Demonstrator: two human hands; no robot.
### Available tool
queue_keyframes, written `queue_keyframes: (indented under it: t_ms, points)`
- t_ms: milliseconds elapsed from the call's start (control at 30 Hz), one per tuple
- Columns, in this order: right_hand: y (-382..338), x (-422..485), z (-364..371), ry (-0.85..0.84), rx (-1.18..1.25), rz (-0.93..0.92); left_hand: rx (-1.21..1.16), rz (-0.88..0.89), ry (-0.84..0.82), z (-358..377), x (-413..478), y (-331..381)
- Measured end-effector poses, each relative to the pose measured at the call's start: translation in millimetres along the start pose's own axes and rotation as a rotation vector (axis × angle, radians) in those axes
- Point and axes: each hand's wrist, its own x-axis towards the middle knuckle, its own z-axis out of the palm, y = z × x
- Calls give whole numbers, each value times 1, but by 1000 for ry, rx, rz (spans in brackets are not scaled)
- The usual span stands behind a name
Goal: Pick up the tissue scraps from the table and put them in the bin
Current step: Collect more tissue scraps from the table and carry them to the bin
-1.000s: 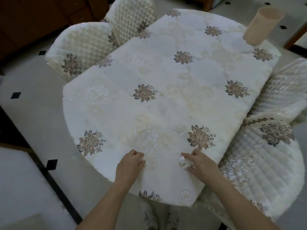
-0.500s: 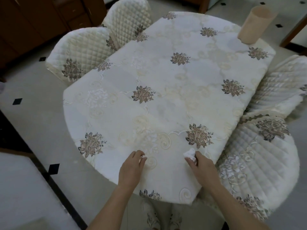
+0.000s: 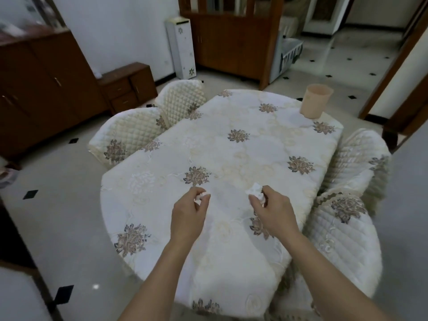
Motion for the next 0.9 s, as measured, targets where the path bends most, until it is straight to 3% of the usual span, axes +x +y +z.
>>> queue_keyframes:
  t_ms: [300, 500, 900]
  points:
    - [-25, 1, -24, 113, -19, -24, -46, 74, -17, -18, 9, 29]
    - [-23, -28, -43, 176, -78, 84, -92, 158, -113, -2, 7, 38]
    - [45, -165, -103, 476, -253, 458, -208, 382, -536, 91, -38, 72]
